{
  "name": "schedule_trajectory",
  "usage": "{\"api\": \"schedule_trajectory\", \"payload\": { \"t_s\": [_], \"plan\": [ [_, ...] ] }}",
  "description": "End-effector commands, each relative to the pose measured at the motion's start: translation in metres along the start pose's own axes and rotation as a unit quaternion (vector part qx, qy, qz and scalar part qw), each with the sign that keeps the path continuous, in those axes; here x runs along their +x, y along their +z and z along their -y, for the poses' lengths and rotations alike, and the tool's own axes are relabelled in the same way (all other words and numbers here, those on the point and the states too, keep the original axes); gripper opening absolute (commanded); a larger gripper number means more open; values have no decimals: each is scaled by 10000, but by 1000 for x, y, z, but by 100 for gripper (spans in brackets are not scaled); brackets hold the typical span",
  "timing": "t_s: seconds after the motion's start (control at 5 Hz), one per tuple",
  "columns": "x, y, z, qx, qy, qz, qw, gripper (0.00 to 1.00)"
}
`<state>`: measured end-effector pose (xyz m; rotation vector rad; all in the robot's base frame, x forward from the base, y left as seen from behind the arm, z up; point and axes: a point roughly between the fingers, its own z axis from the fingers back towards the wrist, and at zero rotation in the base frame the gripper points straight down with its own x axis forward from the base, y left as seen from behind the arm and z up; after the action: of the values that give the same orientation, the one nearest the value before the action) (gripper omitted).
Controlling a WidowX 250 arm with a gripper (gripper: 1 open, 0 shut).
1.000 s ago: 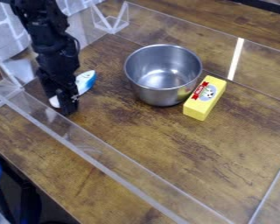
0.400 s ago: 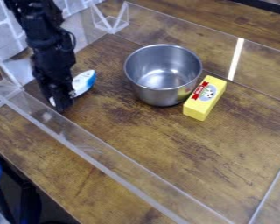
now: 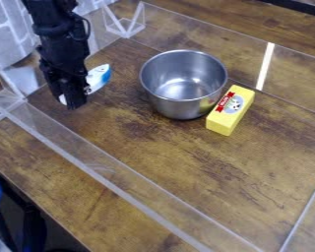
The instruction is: Put the white object in the silver pot
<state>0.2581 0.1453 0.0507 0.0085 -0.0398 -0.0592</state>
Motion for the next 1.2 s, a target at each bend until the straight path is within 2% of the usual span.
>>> {"api": "schedule_trajectory", "payload": {
  "t_s": [0.0,0.2,0.4,0.6,0.8,1.0],
  "plan": [
    [10,21,3,139,-96,235,9996,0],
    [15,32,7,167,-127,308,9993,0],
    [27,63,13,239,-159,541,9981,0],
    [60,94,20,153,-218,812,9963,0],
    [84,91,51,13,-452,806,9957,0],
    [97,84,91,-61,-675,792,9946,0]
  ]
}}
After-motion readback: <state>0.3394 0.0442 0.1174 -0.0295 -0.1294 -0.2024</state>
